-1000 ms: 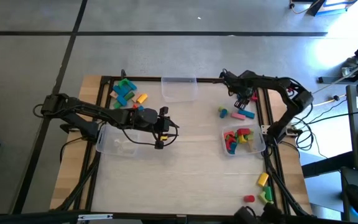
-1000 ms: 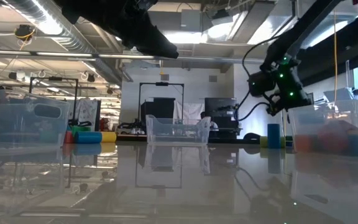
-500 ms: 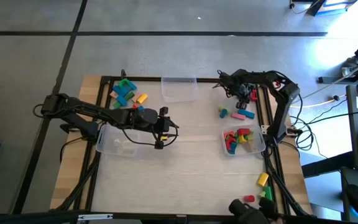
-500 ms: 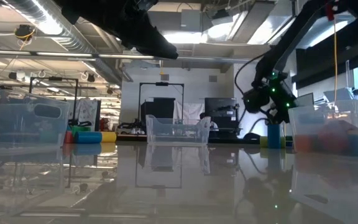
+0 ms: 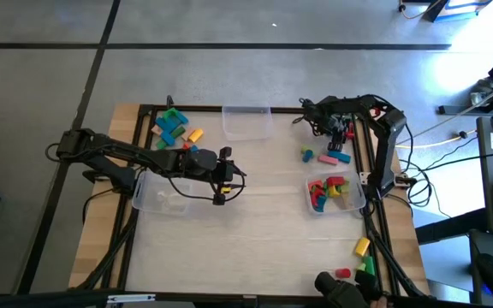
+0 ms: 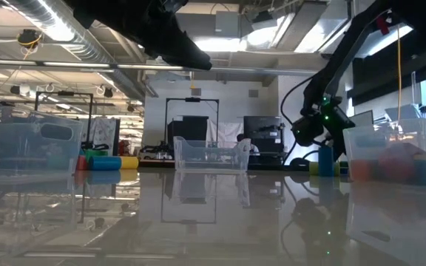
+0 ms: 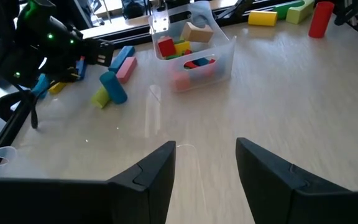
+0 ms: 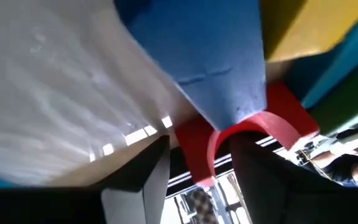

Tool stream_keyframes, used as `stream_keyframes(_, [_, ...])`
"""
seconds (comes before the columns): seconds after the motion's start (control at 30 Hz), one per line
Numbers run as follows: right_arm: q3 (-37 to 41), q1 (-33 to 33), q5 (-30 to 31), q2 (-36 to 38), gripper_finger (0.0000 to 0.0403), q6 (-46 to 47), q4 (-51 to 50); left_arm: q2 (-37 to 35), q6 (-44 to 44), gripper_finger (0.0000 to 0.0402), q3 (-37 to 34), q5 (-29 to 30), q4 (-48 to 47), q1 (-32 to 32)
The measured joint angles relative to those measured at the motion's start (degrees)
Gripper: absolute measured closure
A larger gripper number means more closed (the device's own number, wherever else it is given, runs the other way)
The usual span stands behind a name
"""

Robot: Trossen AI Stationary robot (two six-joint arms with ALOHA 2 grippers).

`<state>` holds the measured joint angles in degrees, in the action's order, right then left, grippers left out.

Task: Sort blocks by size
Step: Put the red arch block into the bottom right transparent bin

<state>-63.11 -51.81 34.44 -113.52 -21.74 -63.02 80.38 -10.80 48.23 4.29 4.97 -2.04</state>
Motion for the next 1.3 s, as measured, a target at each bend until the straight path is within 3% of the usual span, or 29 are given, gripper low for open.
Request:
stream_keyframes(0.33, [-0.02,0.04,0.22,-0.97,0.0239,-2.17,-0.46,0.00,0.08,0.0237,0.00,-0.02,-0.31,0.00])
stream_keyframes(0.73, [0.00,-0.26,2.88,-1.04,0.0341,-4.30,0.04,0.00,0.13,0.0237,0.00,-0.02,-0.48,0.00])
stream_keyframes(1.07, [-0.21,0.56,3.61,-0.92,0.0341,-4.01,-1.30,0.00,-0.13,0.0237,0.00,-0.02,0.16,0.00])
stream_keyframes(1.3, [-1.87,2.24,2.38,3.13,0.0343,-2.89,-2.59,0.00,-0.20,0.0238,0.00,-0.02,0.50,0.00])
